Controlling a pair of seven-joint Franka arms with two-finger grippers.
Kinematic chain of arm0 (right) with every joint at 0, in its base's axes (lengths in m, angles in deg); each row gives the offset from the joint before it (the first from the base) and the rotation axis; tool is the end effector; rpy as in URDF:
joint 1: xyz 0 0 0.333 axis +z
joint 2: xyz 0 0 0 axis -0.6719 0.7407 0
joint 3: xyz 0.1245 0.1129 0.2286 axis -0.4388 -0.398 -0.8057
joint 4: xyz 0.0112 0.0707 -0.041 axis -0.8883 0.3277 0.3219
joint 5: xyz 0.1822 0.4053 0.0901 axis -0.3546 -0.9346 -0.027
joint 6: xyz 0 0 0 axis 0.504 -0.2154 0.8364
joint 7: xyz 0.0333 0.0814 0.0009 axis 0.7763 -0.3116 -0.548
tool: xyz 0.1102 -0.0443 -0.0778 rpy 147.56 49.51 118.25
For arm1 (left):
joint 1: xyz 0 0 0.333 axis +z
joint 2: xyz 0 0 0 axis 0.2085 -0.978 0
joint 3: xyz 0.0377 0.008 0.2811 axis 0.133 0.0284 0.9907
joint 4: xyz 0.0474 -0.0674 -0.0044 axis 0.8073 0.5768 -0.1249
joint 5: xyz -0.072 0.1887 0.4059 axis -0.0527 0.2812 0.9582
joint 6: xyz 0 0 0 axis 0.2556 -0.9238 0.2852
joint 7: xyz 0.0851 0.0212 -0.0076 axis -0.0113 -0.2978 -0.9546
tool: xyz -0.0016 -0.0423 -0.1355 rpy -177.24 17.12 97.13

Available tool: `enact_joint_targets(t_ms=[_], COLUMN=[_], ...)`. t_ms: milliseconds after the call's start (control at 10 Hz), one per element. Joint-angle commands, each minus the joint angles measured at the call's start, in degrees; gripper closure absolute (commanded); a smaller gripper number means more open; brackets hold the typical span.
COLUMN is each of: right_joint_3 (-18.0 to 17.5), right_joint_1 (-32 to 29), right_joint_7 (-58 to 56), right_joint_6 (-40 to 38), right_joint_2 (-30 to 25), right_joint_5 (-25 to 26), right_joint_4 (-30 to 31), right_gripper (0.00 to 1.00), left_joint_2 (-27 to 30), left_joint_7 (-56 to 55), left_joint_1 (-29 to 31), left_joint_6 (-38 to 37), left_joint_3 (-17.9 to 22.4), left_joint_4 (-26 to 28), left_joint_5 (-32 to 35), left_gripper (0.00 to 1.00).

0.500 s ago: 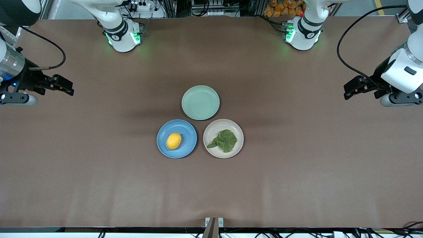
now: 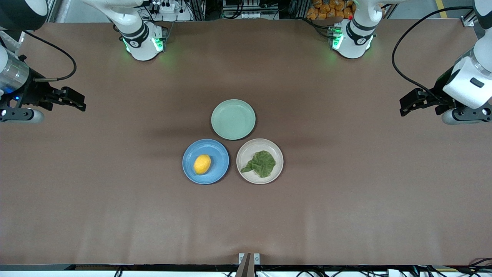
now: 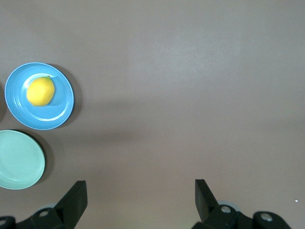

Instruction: Pick lemon and lettuce from blue and beige plates

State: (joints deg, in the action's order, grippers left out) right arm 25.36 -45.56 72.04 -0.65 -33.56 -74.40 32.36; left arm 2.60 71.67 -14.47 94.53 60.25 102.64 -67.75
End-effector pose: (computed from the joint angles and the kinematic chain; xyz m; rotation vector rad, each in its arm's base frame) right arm 0.6201 0.0412 0.5330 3.1185 -0.0475 -0.1117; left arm 0.6368 -0.0943 0.5529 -3.1368 -0.0409 -0.0306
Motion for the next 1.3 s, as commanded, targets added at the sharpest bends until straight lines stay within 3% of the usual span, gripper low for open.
enact_joint_targets(t_ms=[0,400,500,800,1200], right_joint_3=[-0.01,-0.45,-2.28,-9.74,-10.64], right_joint_1=[-0.16,3.25,4.48,5.28,11.87], right_joint_7=[-0.76,5.54,10.96,31.97,42.98], right_joint_6=[0.30,12.50,14.00,18.92,30.51], right_joint_2=[-1.01,6.70,9.42,19.96,31.05], right_joint_5=[-0.21,-2.67,-2.58,-2.58,-2.40], right_joint_4=[0.88,0.53,0.35,-1.40,-2.37], right_gripper=[0.00,0.00,0.00,0.00,0.00], left_joint_2=[-0.50,-4.27,-5.32,-12.43,-23.50], left_joint_7=[1.10,-0.21,-3.96,-15.03,-29.03], left_joint_1=[-0.03,-2.82,-4.93,-13.62,-22.60], left_joint_6=[-0.03,3.11,5.83,21.18,40.71], left_joint_3=[0.02,-0.59,-0.68,-0.68,-0.24], left_joint_4=[-0.30,-1.09,-1.09,-1.09,-1.09], left_joint_5=[-1.29,-3.49,-3.58,-3.58,-2.79], left_gripper=[0.00,0.00,0.00,0.00,0.00])
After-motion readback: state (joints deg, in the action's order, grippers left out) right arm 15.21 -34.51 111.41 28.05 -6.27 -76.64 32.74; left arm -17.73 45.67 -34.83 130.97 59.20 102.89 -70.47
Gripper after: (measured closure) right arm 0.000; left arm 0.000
